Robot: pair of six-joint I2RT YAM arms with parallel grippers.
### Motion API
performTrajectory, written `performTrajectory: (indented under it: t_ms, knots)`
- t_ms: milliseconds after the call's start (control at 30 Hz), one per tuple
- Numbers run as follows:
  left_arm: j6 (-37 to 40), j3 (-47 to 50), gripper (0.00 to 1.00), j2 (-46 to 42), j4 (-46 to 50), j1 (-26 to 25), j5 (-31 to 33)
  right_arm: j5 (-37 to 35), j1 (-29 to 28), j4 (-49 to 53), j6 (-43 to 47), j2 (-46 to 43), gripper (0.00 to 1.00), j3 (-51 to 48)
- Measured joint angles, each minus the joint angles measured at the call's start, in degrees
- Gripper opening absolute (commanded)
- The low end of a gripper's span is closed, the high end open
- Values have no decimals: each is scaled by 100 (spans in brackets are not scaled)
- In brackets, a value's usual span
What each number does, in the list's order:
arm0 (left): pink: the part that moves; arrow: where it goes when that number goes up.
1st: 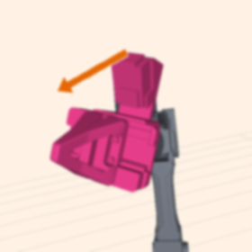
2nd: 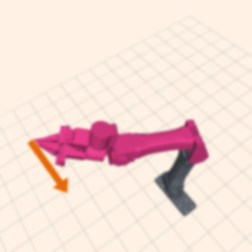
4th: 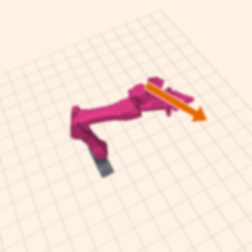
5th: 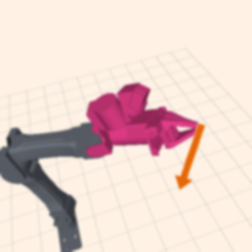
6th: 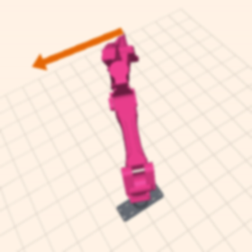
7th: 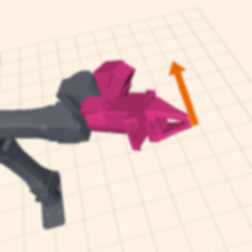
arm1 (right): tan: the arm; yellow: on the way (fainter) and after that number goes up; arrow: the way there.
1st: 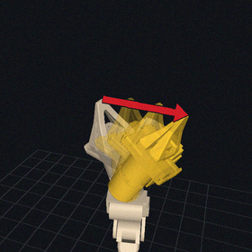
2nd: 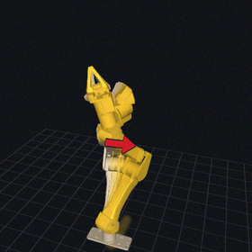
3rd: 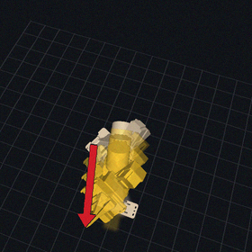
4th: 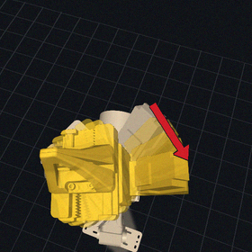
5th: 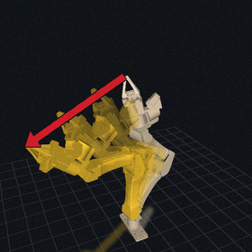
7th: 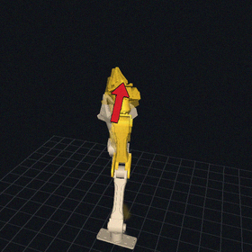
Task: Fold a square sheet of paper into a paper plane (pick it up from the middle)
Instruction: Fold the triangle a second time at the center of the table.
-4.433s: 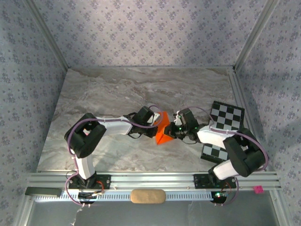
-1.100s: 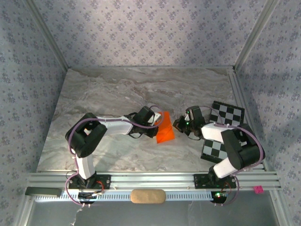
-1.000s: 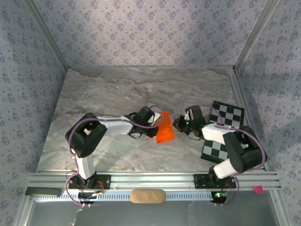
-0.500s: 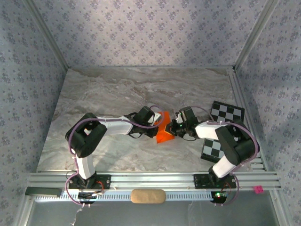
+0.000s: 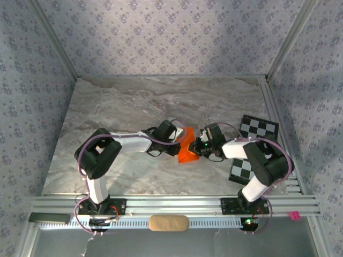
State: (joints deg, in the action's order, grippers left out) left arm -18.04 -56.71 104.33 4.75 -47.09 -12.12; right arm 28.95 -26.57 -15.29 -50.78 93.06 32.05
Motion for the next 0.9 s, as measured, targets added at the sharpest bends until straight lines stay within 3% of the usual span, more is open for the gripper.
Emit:
performTrajectory:
  t_ms: [67,200,433,667,900]
  knots:
    - [-90,-13,29,-59,118,31,94,-2,0,-17,0,-2,0,-7]
    - [-391,-13,30,-437,323,103,190,-4,0,-35,-2,-2,0,-15]
    - [-929,-15,12,-1069,216,133,-398,-22,0,-129,-72,-4,0,-59]
    - [-1309,-382,7,-686,258,-103,-1423,-46,0,-168,-87,-17,0,-85]
    - [-1335,-872,5,-140,629,-330,-1539,-70,22,-166,-83,-66,0,-127]
